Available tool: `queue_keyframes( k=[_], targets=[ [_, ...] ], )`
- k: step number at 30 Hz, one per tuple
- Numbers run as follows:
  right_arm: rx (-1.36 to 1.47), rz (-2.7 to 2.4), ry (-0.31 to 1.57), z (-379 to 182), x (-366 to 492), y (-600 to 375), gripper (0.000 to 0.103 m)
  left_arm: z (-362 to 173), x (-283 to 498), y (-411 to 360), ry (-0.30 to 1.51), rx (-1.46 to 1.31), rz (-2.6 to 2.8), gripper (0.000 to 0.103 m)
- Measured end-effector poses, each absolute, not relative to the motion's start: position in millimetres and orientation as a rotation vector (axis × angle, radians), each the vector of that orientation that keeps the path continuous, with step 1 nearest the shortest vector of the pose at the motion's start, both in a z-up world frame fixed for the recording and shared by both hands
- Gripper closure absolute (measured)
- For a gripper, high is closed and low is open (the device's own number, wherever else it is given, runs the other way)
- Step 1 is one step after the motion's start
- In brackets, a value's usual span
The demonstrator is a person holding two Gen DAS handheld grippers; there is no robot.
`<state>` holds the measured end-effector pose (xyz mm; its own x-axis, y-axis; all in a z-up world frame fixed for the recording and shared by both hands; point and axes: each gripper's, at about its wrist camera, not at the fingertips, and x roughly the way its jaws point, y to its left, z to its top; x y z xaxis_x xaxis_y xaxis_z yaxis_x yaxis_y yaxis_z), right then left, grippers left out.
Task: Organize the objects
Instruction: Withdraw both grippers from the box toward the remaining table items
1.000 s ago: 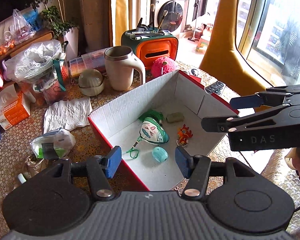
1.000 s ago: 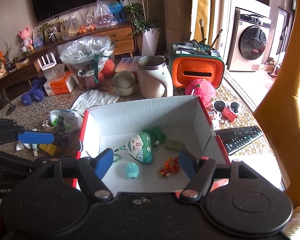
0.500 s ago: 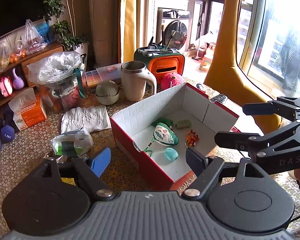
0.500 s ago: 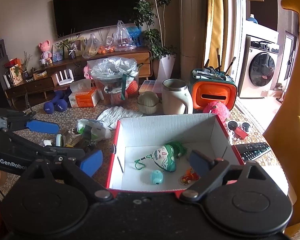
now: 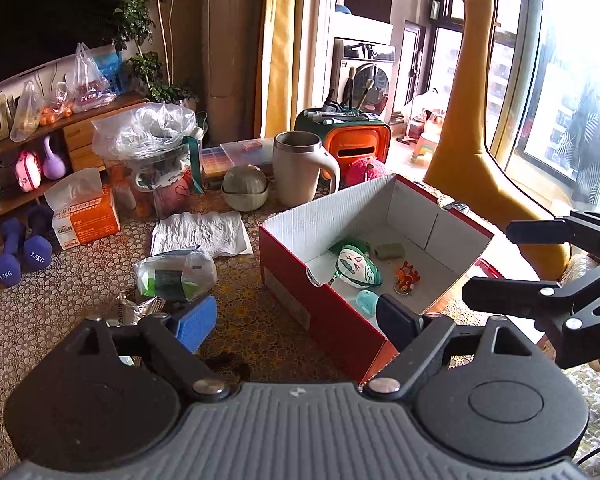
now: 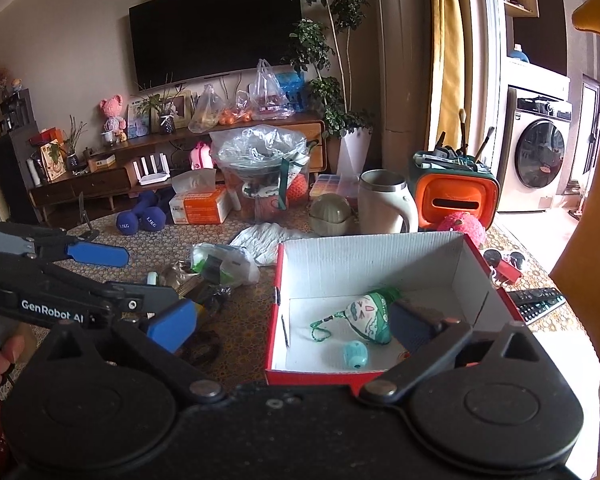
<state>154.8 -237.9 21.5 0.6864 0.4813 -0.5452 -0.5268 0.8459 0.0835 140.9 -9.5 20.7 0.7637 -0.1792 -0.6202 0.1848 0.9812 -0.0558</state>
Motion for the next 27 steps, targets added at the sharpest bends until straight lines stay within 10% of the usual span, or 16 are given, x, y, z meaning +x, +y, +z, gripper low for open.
queue_keyframes(
  k=[27],
  targets=[
    [-0.208,0.769,0.614,-17,143,-138,0.001,-18,90,130,0.585,-0.090,-0.130,0.000]
  ],
)
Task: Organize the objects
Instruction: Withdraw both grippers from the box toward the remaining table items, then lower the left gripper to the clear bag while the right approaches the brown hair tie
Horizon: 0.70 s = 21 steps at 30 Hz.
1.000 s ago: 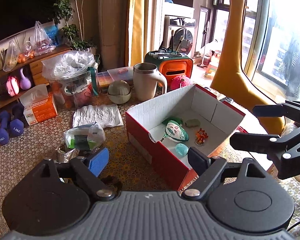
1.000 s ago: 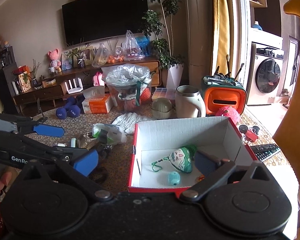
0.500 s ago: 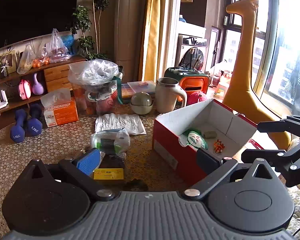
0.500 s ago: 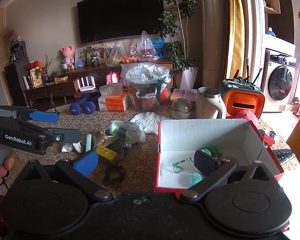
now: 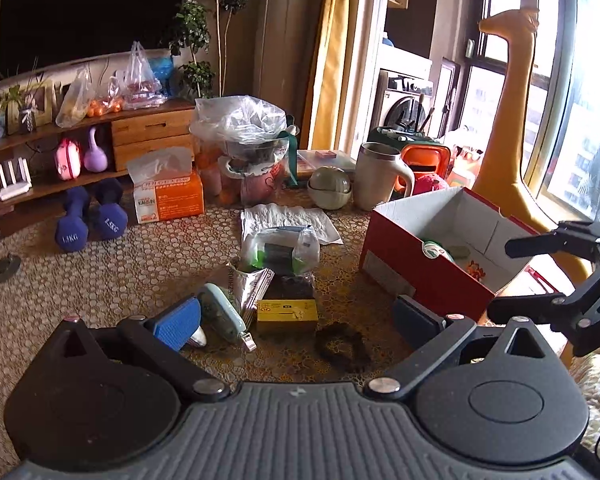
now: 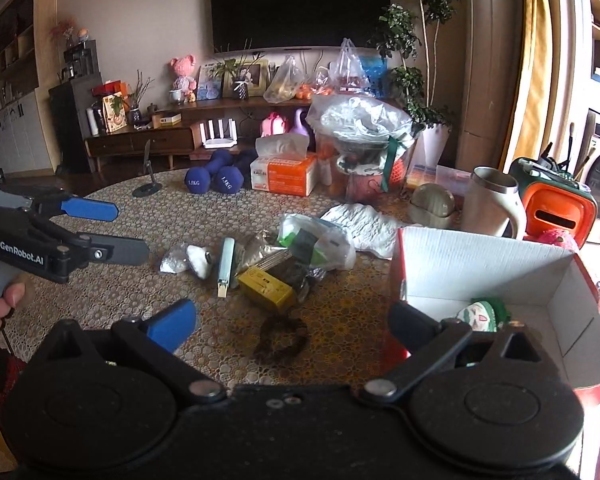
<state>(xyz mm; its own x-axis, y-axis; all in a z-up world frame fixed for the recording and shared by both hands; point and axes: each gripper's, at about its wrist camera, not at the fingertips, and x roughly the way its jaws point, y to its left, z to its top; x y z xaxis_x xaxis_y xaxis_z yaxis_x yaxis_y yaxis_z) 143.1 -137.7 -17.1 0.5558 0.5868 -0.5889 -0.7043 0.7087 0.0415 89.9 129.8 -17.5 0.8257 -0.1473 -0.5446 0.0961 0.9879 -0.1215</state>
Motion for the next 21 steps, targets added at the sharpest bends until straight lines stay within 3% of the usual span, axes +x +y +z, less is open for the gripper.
queue_keyframes(
  k=[10,21],
  targets=[
    [-0.330,0.800,0.664,-59,154,-92,0.002,-51,91,176,0.556,-0.082,0.048,0.000],
    [-0.358,0.758,0.745,-103,189,-69,0.013,-106,127,210,0.648,-0.038,0.181,0.000]
  ],
)
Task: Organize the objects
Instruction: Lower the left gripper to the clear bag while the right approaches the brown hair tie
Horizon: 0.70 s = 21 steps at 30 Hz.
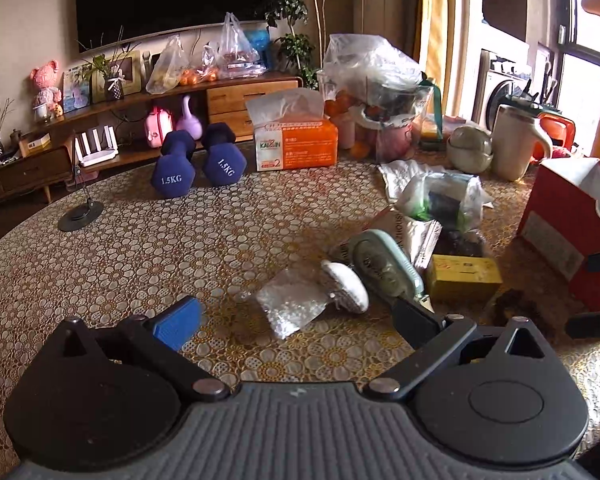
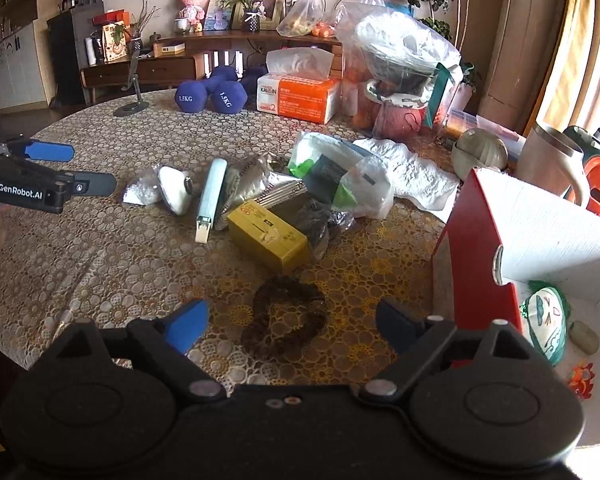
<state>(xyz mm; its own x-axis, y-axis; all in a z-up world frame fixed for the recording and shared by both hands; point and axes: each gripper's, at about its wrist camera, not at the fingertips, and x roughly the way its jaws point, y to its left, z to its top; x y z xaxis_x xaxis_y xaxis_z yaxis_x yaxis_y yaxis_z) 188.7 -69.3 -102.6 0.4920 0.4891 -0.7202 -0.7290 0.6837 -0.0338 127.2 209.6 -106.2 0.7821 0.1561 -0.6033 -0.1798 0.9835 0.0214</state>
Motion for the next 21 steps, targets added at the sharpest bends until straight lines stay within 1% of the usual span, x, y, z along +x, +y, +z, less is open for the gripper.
queue_keyframes(
  k=[2,4,10,15,21],
  targets=[
    [-0.342,0.762,0.766,-107,195,-67,0.014,-116,135,215,0.671,-0.033,0.191,0.000],
    [-0.342,0.765,0.783,-112,200,-64,0.017,-123,143,220,0.690,-0.024,0.200,0.000],
    [-0.362,0.785,0.818,-126,206,-56,0.021,-140,161,231,0.721,-0.022,0.192,0.001],
    [-0.355,0.783,0.841,-134,209,-54,0.023,-145,172,229,0.721,0.022,0.159,0.001],
    [-0.323,0.771,0.873,-140,216,-54,0.028,-151,185,228,0.745,0.018,0.134,0.002]
  ],
)
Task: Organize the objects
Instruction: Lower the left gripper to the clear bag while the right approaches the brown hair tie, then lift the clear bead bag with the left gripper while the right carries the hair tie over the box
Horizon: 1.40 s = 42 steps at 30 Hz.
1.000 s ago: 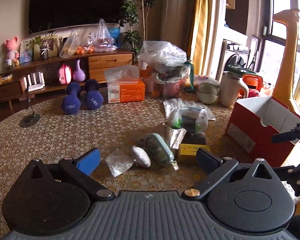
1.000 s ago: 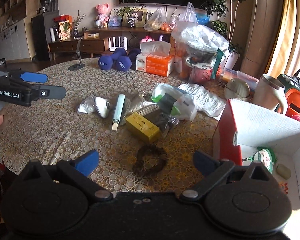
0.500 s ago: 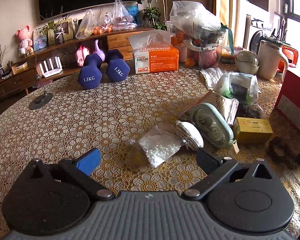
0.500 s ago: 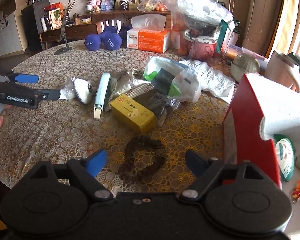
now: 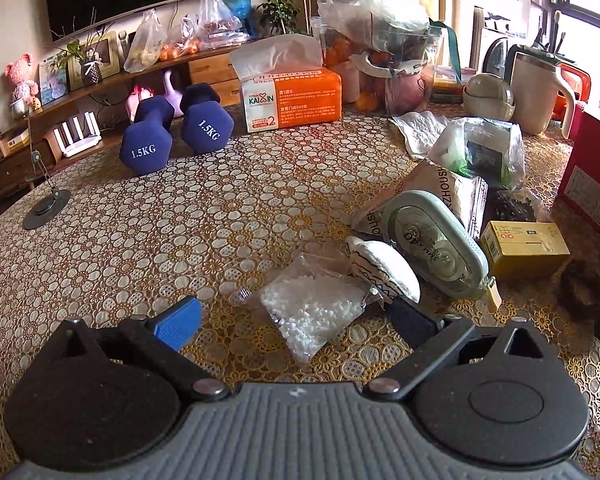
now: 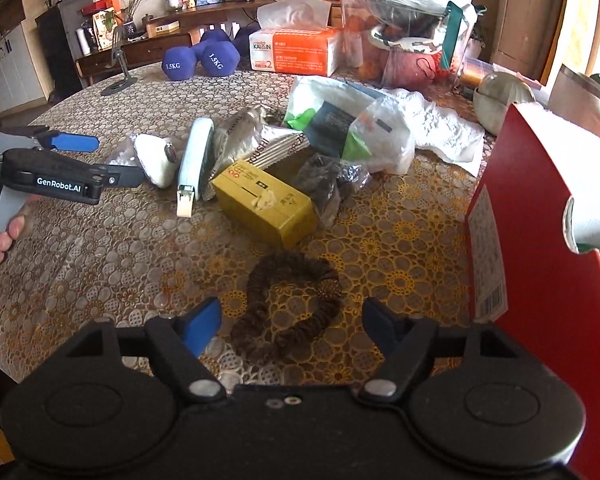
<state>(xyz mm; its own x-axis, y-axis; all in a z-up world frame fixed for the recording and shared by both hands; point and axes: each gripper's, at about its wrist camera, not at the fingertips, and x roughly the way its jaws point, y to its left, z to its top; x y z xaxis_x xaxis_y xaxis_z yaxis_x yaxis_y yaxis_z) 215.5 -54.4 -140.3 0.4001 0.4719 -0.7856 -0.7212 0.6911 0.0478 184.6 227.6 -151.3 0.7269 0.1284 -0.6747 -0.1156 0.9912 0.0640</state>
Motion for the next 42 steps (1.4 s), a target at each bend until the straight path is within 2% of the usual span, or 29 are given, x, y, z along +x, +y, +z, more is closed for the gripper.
queue_keyframes(
  k=[6,8,11,13,17,19,20,25,42],
  targets=[
    [-0.319,0.766,0.877,-145,214,-51,0.039,-154,187,224,0.753,0.017,0.099,0.020],
    [-0.313,0.759,0.874,-145,214,-51,0.043,-154,187,223,0.760,0.018,0.089,0.033],
    [-0.308,0.746,0.870,-144,214,-52,0.051,-155,187,222,0.766,0.022,0.085,0.046],
    [-0.306,0.744,0.869,-143,214,-53,0.062,-153,186,223,0.768,0.011,0.079,0.051],
    [-0.326,0.740,0.860,-143,211,-52,0.068,-151,185,222,0.771,0.008,0.082,0.061],
    [-0.328,0.742,0.860,-142,209,-52,0.084,-148,183,220,0.765,0.012,0.094,0.065],
    [-0.322,0.746,0.863,-142,209,-52,0.084,-147,182,219,0.764,0.009,0.094,0.067],
    [-0.320,0.761,0.844,-135,201,-56,0.088,-143,176,215,0.776,0.008,0.106,0.070],
    [-0.165,0.799,0.755,-68,168,-102,0.088,-76,126,164,0.757,0.019,0.012,0.070]
  ],
)
